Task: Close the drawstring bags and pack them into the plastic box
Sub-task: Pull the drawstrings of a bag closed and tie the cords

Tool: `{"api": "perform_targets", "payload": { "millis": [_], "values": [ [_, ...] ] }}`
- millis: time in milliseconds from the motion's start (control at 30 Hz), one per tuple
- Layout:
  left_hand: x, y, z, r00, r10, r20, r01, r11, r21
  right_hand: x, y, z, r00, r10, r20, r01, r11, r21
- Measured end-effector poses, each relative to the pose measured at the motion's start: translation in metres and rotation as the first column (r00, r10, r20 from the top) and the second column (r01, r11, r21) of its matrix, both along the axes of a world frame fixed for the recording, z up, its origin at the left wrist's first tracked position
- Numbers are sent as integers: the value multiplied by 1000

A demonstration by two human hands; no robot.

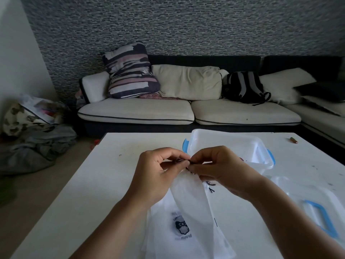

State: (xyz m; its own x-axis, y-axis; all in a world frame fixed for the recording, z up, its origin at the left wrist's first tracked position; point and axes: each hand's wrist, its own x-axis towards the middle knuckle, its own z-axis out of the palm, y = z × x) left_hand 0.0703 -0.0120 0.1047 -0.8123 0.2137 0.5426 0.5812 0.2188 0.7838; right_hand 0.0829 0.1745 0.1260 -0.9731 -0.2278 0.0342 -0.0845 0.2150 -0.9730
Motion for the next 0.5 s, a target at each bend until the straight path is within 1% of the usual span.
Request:
{"api": "perform_targets", "payload": {
  "millis": [67,167,267,367,433,500],
  "values": [
    [0,1,0,1000,-17,22,17,1000,10,1,5,1,996,39,76,-33,996,-80],
    [-1,1,0,997,-40,61,36,998,59,0,8,-1,991,63,116,-40,981,-189],
    [-3,-1,1,994,-59,91,47,990,133,0,12,0,988,88,126,-57,972,-228],
    [-2,-2,3,990,-84,115,60,979,192,-3,15,-3,983,117,140,-69,950,-305],
    [-2,-2,3,989,-86,123,60,977,202,-4,15,-3,977,148,152,-90,939,-333],
    [-2,-1,2,990,-75,117,51,980,192,-4,13,-3,974,177,143,-123,938,-323]
  ]
}}
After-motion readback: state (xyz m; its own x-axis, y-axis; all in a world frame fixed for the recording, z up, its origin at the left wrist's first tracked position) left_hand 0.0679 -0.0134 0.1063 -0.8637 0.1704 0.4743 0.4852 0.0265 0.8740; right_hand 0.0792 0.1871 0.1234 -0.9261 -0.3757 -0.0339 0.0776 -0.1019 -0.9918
